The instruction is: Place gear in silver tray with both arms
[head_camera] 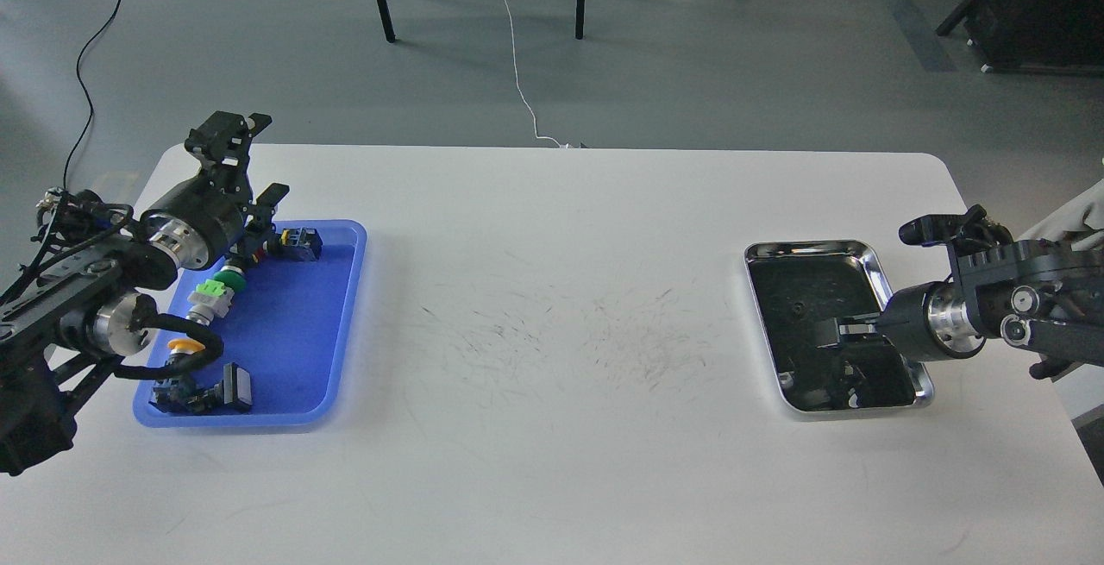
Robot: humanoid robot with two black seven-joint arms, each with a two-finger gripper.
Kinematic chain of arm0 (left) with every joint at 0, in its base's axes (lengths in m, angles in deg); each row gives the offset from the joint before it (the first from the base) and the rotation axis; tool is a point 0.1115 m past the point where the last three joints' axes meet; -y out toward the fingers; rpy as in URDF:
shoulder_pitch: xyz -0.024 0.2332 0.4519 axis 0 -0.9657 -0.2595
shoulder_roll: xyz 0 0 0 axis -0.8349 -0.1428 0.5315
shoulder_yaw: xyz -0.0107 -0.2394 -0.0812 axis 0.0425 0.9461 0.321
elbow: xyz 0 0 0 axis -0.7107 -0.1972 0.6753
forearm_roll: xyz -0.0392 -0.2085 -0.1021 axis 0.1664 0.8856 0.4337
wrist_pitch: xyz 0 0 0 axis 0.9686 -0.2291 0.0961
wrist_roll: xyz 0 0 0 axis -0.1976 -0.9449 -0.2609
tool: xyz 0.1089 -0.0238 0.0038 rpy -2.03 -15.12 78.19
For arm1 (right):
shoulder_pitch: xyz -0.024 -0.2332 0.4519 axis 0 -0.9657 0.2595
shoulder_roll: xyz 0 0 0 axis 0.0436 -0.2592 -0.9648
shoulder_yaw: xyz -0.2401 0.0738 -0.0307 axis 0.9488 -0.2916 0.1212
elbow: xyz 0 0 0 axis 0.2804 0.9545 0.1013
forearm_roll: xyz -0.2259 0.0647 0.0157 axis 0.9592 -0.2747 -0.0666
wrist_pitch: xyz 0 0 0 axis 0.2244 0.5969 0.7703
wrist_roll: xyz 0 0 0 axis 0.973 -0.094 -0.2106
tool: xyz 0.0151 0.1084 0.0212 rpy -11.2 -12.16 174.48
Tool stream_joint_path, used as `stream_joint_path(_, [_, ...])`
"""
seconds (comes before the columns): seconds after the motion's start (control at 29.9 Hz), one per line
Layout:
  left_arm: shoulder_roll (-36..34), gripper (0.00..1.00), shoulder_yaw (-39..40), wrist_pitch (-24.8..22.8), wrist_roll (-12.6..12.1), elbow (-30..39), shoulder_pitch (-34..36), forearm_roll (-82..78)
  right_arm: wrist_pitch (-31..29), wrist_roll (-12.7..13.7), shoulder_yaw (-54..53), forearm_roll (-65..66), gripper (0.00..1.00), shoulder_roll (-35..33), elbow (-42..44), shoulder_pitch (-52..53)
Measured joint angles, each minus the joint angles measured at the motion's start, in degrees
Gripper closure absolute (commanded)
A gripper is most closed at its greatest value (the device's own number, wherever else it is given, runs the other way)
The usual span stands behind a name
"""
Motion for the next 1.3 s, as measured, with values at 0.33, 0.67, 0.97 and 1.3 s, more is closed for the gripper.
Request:
stream_joint_path(0.33, [0.05, 0.02, 0.13, 0.26, 0.0, -0.07, 0.06, -1.99, -0.42, -0.4, -18.67, -4.4, 0.04, -7.55, 0.51, -0.71])
stream_joint_path(0.67, [1.9, 0.03, 1.86, 4.76, -0.05, -0.09, 3.88, -1.44, 0.32, -0.49, -40.88, -50.44, 0.04, -6.85, 12.67, -4.99])
stream_joint_path(0.97, [8.03, 0.02, 6.63, 6.69, -1.18, -0.23, 8.68, 3.44, -4.07, -0.98, -57.37, -86.89, 0.03, -6.44, 14.07, -19.14])
stream_joint_path(1.3, [13.98, 0.02, 9.88, 6.21, -0.64, -5.17, 8.73, 5.25, -12.51, -3.45, -65.02, -89.51, 0.01, 2.8, 17.5, -36.34])
